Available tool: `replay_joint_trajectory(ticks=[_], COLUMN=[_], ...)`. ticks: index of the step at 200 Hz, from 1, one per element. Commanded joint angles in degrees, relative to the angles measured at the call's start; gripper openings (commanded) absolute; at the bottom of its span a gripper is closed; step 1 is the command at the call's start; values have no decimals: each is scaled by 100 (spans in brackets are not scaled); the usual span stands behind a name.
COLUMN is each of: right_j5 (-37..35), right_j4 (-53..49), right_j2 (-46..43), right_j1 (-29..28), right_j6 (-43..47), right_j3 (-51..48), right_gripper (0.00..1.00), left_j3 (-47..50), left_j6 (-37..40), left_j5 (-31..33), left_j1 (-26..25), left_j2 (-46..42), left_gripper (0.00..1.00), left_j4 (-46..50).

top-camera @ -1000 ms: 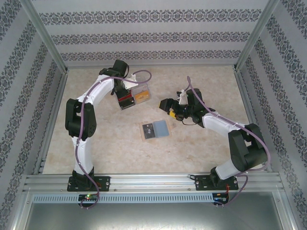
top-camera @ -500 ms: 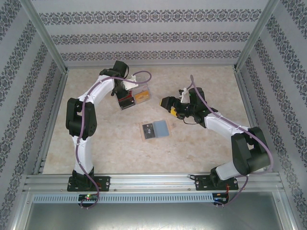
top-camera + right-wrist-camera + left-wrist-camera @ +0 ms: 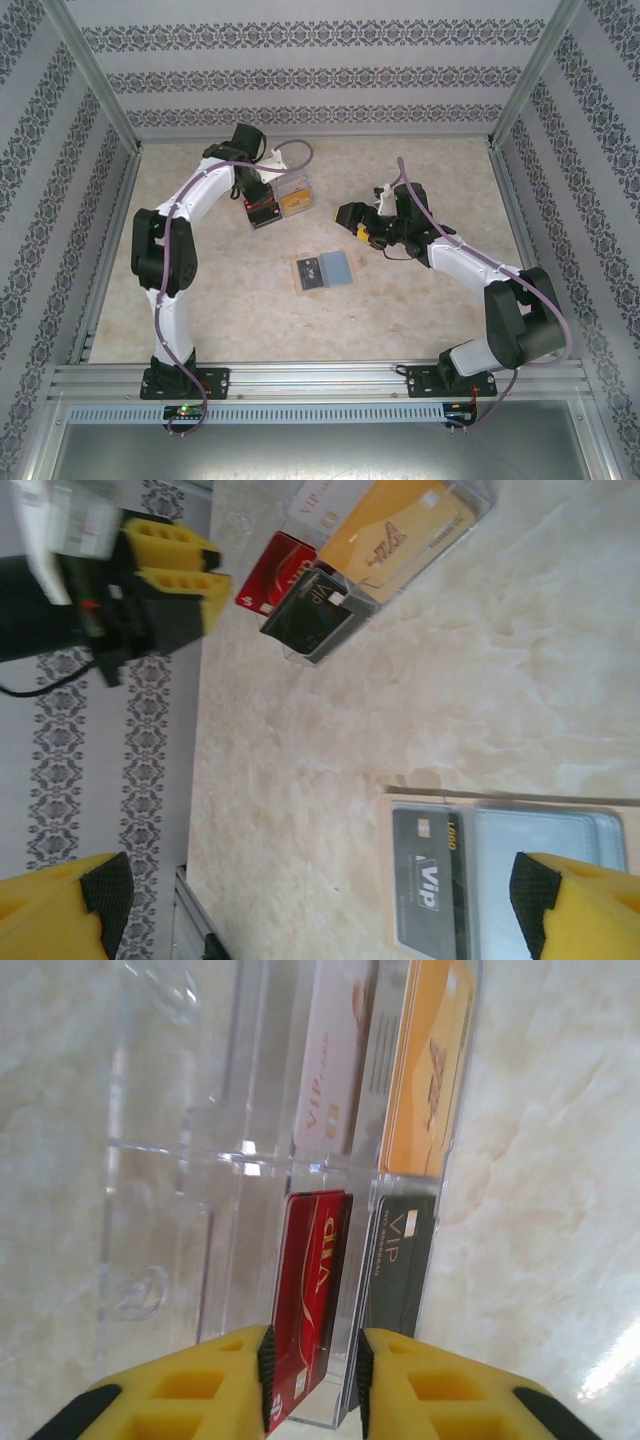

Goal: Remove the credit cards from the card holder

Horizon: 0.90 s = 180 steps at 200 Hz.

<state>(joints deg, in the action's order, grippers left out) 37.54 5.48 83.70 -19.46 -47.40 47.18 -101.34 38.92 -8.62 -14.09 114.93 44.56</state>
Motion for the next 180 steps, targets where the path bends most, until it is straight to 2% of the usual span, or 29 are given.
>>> replay_joint_trajectory(ticks=[1, 22, 36, 65, 90, 109, 130, 180], right_j5=[-522, -1214, -1542, -1876, -1787, -1627, -1510, -1407], right_j4=[-685, -1387, -1636, -1979, -1998, -1962, -1880, -1809], right_j2=[-137, -43, 99, 497, 880, 1187, 1473, 1947], right_j1=[-226, -634, -912, -1356, -1534, -1582, -1603, -1611], right_j6=[570, 1038, 1183, 1298, 1230, 1133, 1008, 890], right_j3=[119, 362, 479, 753, 925, 1051, 1168, 1402], right_gripper=[96, 92, 87, 75, 61, 50, 40, 30], left_j3=[285, 812, 1231, 2012, 2935, 3512, 3774, 4283], left_j6=[-981, -2116, -3181, -4815, -5919, -6344, -6530, -7297], left_j5=[-389, -516, -307, -290, -488, -845, -911, -690], left_j1=[99, 100, 99, 100, 91, 58, -29, -455], left_j2=[-705, -1156, -1460, -1998, -2595, -2977, -3212, -3404], left_gripper=[34, 38, 43, 47, 49, 50, 50, 54], left_j4=[-658, -1245, -1632, -1835, -2217, -2405, -2074, -1837])
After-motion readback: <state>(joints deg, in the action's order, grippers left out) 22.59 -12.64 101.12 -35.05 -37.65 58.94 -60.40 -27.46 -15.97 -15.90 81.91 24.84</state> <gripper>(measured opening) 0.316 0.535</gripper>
